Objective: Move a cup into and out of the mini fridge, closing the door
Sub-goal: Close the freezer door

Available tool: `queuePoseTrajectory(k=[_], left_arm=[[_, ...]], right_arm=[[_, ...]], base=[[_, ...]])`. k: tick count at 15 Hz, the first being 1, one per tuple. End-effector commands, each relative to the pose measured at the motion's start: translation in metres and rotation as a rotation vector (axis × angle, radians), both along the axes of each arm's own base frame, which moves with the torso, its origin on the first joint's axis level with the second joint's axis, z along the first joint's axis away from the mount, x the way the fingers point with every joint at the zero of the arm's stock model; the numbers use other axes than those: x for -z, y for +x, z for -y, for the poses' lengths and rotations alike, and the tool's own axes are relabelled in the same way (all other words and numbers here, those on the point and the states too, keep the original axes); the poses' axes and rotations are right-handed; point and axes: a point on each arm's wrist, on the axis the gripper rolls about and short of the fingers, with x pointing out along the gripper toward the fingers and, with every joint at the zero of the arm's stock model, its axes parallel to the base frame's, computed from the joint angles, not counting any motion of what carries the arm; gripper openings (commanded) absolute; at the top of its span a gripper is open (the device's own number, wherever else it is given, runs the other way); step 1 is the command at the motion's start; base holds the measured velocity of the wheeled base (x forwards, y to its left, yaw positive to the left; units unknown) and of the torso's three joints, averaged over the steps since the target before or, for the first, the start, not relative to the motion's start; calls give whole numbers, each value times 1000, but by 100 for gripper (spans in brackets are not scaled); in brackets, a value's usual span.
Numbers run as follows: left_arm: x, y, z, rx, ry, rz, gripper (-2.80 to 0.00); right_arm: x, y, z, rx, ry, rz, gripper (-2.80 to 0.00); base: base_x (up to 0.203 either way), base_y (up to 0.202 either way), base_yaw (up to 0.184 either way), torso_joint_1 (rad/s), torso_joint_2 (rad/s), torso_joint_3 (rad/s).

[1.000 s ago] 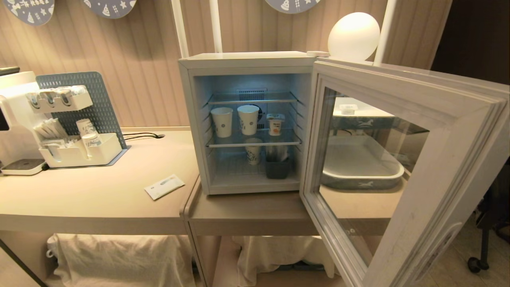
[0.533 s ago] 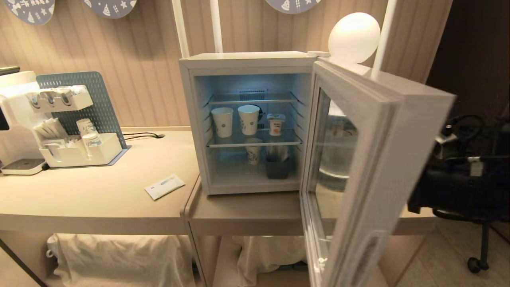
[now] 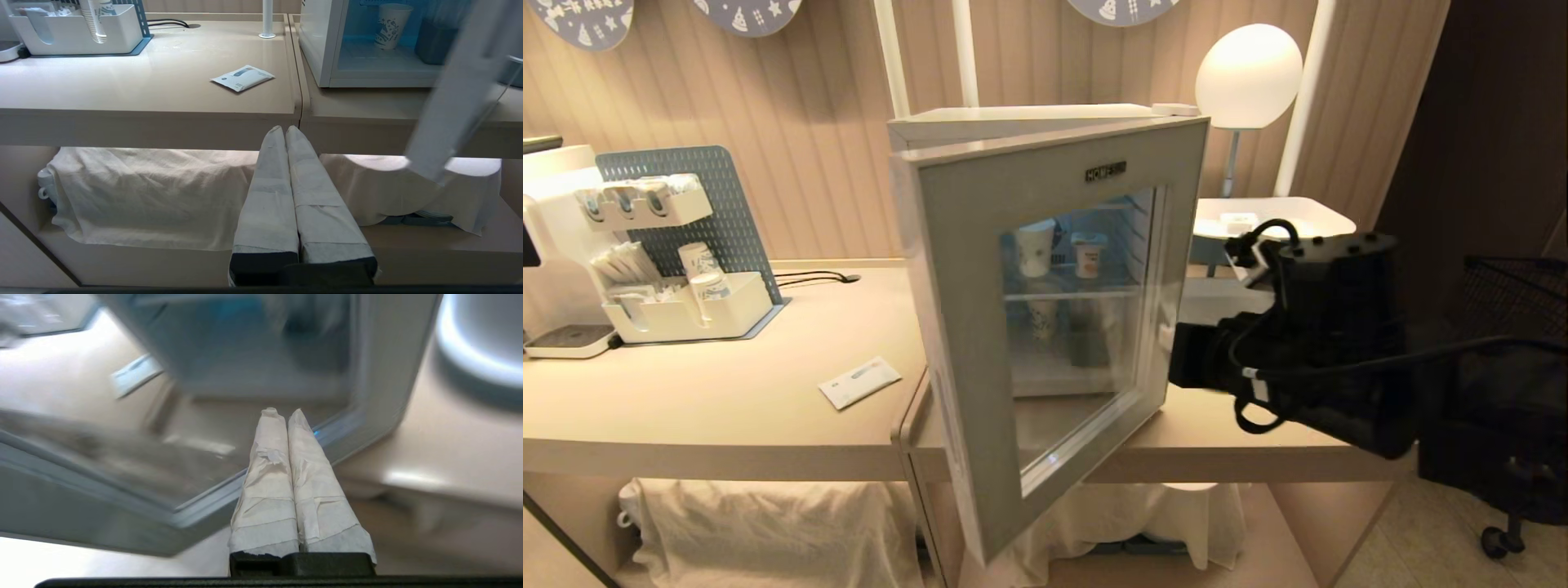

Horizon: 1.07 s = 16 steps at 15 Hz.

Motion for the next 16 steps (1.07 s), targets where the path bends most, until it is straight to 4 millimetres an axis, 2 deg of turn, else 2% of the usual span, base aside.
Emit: queuePoseTrajectory(k=[1, 3, 9, 12, 16], left_arm=[[0, 0, 0, 0, -5, 0, -280], [0, 0, 0, 0, -6, 0, -280], [0, 0, 0, -1, -9, 0, -280], [0, 0, 0, -1, -9, 1, -280], [0, 0, 0, -1, -10, 1, -280]], right_arm=[[5, 32, -34, 77, -154, 133, -280], [2, 57, -60, 104, -186, 251, -280], [43, 117, -126, 109, -240, 395, -280], [63, 137, -144, 112, -254, 408, -280], [78, 150, -155, 105, -283, 384, -280]], base=[[0, 0, 0, 0, 0, 0], [0, 0, 0, 0, 0, 0], [0, 0, 0, 0, 0, 0], [0, 0, 0, 0, 0, 0], [0, 0, 0, 0, 0, 0]])
